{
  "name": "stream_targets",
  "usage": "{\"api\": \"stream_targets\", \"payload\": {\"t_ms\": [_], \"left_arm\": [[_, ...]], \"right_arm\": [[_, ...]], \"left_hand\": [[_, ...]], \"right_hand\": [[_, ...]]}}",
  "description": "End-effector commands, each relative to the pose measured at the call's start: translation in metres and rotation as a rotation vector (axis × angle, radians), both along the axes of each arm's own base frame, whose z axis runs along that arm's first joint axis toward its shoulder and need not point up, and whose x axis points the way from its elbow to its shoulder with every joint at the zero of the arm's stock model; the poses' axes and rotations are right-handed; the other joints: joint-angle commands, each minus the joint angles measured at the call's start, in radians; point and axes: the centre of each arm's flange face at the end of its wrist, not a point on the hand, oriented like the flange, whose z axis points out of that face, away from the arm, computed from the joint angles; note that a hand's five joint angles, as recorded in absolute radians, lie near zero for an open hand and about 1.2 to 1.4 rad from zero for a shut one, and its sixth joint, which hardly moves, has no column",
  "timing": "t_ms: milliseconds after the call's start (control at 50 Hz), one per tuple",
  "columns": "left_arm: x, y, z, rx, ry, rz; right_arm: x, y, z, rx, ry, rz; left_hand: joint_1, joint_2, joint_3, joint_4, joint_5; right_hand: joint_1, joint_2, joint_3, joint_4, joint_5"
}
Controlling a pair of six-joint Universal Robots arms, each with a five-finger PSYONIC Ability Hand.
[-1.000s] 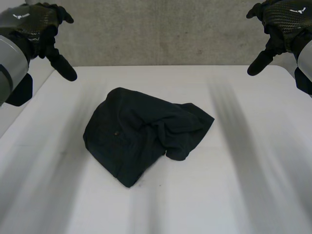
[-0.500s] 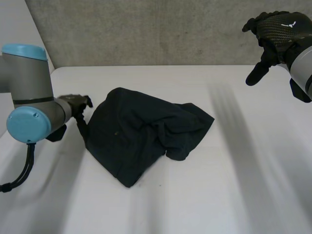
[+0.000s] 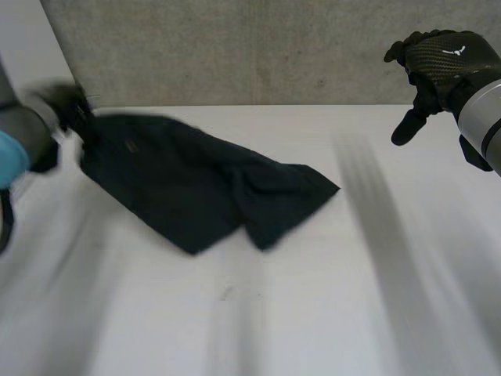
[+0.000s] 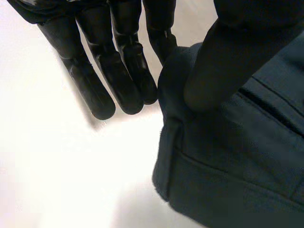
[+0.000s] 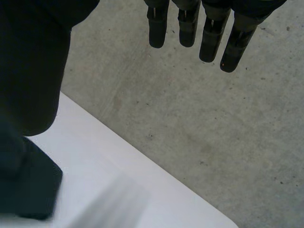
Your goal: Fold the shorts.
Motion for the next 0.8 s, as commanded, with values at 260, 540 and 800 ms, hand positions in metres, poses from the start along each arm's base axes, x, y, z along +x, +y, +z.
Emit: {"api": "stream_targets", "payload": {"t_ms": [260,540,800], "left_arm": [[-0.184,0.122,0.003,-0.18,0.044,-0.572],[-0.229,0.204,-0.053,-0.026,-0.065,-0.77],[-0.139,0.177,-0.025,-0.012,-0.176,-0.553]], "right_arm": [[0.002,0.003,0.003,-0.007,-0.002,0.006],[0.0,0.003,0.004,-0.01,-0.005,0.001],[0.014,0.026,-0.044,0.148,0.193,0.201]], "left_hand": [[0.248,0.206,0.211,0.205,0.275],[-0.937,-0.98,-0.975,-0.98,-0.91],[-0.937,-0.98,-0.975,-0.98,-0.911]], "right_hand": [[-0.032,-0.051,-0.042,-0.066,-0.075],[-0.032,-0.051,-0.042,-0.066,-0.075],[-0.032,-0.051,-0.042,-0.066,-0.075]]}}
